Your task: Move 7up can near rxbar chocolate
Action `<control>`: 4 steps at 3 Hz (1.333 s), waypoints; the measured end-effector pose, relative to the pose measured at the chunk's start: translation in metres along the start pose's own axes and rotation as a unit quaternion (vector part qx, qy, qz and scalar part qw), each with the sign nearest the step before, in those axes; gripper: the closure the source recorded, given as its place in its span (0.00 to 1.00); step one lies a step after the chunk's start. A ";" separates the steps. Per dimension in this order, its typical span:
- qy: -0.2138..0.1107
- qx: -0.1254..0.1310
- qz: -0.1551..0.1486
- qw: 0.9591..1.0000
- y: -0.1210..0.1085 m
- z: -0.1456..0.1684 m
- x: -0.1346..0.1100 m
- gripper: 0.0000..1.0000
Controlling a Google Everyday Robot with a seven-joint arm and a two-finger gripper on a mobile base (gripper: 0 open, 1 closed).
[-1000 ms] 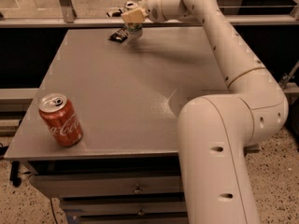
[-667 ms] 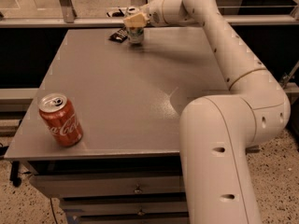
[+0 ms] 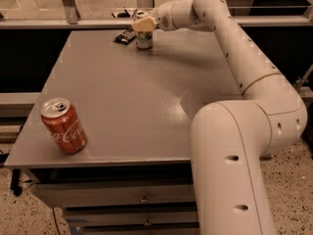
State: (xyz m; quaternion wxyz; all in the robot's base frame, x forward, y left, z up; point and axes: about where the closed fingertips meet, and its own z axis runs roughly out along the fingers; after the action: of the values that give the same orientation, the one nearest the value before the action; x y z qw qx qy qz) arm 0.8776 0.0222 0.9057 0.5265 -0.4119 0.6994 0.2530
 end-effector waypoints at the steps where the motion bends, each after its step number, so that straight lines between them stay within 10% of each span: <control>1: -0.001 -0.001 0.003 1.000 0.000 0.002 0.002 0.36; 3: -0.017 -0.009 0.011 1.000 0.003 0.000 -0.002 0.00; 4: -0.037 -0.007 0.017 0.999 0.000 -0.020 -0.007 0.00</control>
Offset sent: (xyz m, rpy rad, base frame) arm 0.0001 -0.0042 0.0026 0.0294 0.0008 0.0002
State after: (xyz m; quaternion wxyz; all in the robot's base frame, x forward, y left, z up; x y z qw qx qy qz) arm 0.8678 0.0085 0.9188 0.5450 -0.3939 0.6844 0.2817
